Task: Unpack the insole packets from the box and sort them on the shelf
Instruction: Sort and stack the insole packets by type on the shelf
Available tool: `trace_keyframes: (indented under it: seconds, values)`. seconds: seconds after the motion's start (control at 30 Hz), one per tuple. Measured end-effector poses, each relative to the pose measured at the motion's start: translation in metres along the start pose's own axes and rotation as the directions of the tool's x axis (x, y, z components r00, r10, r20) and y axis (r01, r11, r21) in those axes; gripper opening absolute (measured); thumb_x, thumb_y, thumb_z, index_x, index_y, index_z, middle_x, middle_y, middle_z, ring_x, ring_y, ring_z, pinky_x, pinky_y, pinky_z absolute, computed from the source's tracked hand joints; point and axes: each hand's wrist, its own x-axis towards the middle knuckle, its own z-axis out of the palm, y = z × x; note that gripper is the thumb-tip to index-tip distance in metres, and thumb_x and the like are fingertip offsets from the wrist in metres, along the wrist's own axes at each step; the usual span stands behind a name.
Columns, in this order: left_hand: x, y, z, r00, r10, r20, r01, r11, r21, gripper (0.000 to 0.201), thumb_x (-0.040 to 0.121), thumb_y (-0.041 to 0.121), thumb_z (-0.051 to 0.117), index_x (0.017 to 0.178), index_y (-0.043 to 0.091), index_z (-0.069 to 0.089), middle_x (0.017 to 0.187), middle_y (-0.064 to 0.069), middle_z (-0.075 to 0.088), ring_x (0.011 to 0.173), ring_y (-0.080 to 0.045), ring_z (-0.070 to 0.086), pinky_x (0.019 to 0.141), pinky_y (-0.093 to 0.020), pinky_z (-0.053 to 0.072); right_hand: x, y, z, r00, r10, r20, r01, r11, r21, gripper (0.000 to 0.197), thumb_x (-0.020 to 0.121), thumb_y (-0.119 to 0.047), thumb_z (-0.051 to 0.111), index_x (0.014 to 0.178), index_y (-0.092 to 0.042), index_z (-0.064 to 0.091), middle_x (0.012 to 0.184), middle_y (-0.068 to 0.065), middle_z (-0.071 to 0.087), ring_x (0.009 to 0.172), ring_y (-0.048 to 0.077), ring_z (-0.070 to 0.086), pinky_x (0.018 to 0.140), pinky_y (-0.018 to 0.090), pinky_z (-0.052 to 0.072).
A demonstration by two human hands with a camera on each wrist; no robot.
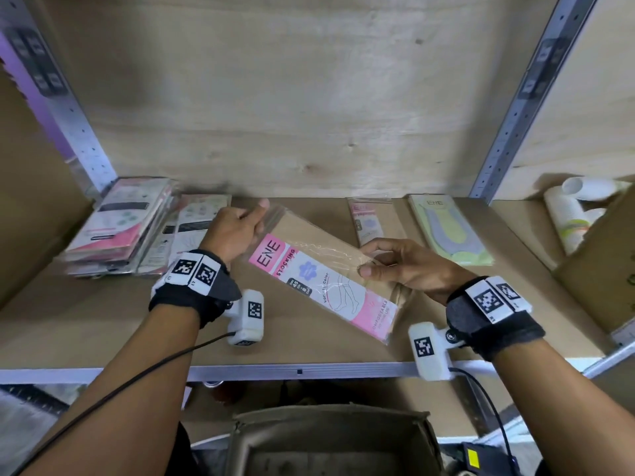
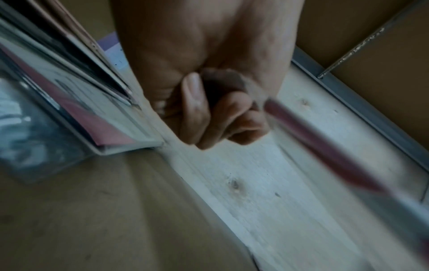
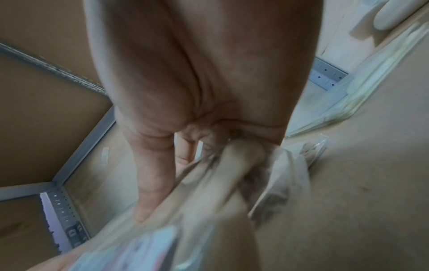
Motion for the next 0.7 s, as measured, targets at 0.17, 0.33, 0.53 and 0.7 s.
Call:
trace_keyframes:
  seconds: [0.17,0.33,0.53,0.7]
  values:
    - [-0.01,-0.003,-0.006,0.971,-0.143,0.193,0.188,0.954,-0.235,0.056,0.09,0.057,0.058,0.053,0.018,0.046,0.035,0.005,0.043,0.029,-0.01,0.044,0.037,-0.019,0.033,0.002,0.004,0.004,0.999,-0.03,0.032,0.028,0.998,0.053,0.029,0.087,-0.011,0.071,0.115,-0.005,0.065,0.095,0.006,0.076,0.073,0.012,0.07,0.053,0.019,0.053]
    - [-0.01,-0.011,-0.006,0.948,-0.293,0.121,0.306,0.744,-0.595,0.054,0.094,0.063,0.047,0.101,0.013,0.066,0.063,0.001,0.066,0.038,-0.007,0.053,0.034,-0.014,0.038,0.006,0.004,0.007,0.998,-0.049,-0.034,0.054,0.983,0.177,0.037,0.08,-0.017,0.077,0.112,-0.004,0.064,0.114,0.021,0.07,0.099,0.028,0.068,0.094,0.054,0.048]
    - [-0.028,-0.005,0.015,0.886,-0.161,0.434,0.38,0.788,-0.484,0.077,0.073,0.075,0.064,0.115,0.011,0.066,0.104,-0.013,0.075,0.09,-0.025,0.075,0.066,-0.028,0.06,0.018,-0.001,0.022,0.986,-0.032,-0.165,0.099,0.901,0.421,0.012,0.082,-0.014,0.077,0.085,-0.02,0.068,0.114,0.024,0.069,0.088,0.028,0.071,0.067,0.032,0.059]
    - [-0.043,0.004,0.036,0.858,-0.007,0.513,0.245,0.884,-0.398,0.04,0.087,0.033,0.073,0.122,0.015,0.066,0.114,-0.003,0.074,0.104,-0.017,0.072,0.077,-0.024,0.059,0.028,0.001,0.037,0.984,-0.02,-0.175,0.09,0.911,0.403,0.025,0.081,-0.021,0.079,0.101,-0.01,0.068,0.116,0.02,0.069,0.099,0.027,0.069,0.093,0.042,0.051]
